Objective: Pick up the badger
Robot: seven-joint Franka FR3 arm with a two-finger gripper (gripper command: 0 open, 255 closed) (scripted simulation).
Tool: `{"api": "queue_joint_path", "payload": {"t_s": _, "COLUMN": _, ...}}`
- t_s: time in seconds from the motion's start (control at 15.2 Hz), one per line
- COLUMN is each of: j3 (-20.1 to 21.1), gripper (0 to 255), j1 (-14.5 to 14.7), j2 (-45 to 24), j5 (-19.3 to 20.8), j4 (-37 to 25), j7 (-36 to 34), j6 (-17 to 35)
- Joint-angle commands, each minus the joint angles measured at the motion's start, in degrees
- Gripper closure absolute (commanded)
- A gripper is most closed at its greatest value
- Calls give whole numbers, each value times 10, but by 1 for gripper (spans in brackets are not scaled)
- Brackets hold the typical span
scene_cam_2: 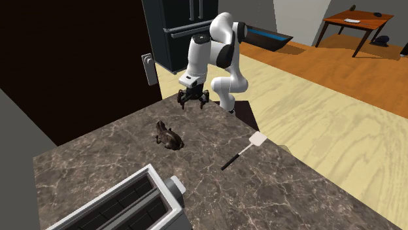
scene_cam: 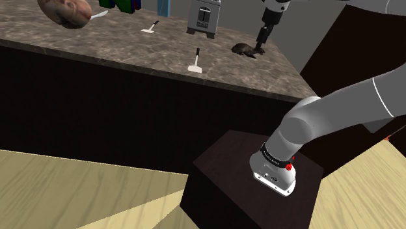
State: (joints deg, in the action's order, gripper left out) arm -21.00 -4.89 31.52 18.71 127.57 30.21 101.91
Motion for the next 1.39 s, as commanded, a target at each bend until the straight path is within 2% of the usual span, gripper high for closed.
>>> {"api": "queue_joint_path", "payload": {"t_s": 0.0, "j3": -23, "gripper": 0, "j1": 0, "j2": -31, "j5": 2, "j4": -19, "j7": 23, "j6": 19}}
{"api": "queue_joint_path", "payload": {"t_s": 0.4, "j3": -98, "gripper": 0, "j1": 0, "j2": -134, "j5": -18, "j4": -88, "j7": 102, "j6": 74}}
{"api": "queue_joint_path", "payload": {"t_s": 0.73, "j3": -159, "gripper": 0, "j1": -2, "j2": -240, "j5": -73, "j4": -164, "j7": 184, "j6": 110}}
{"api": "queue_joint_path", "payload": {"t_s": 1.32, "j3": -165, "gripper": 0, "j1": -5, "j2": -254, "j5": -78, "j4": -117, "j7": 185, "j6": 169}}
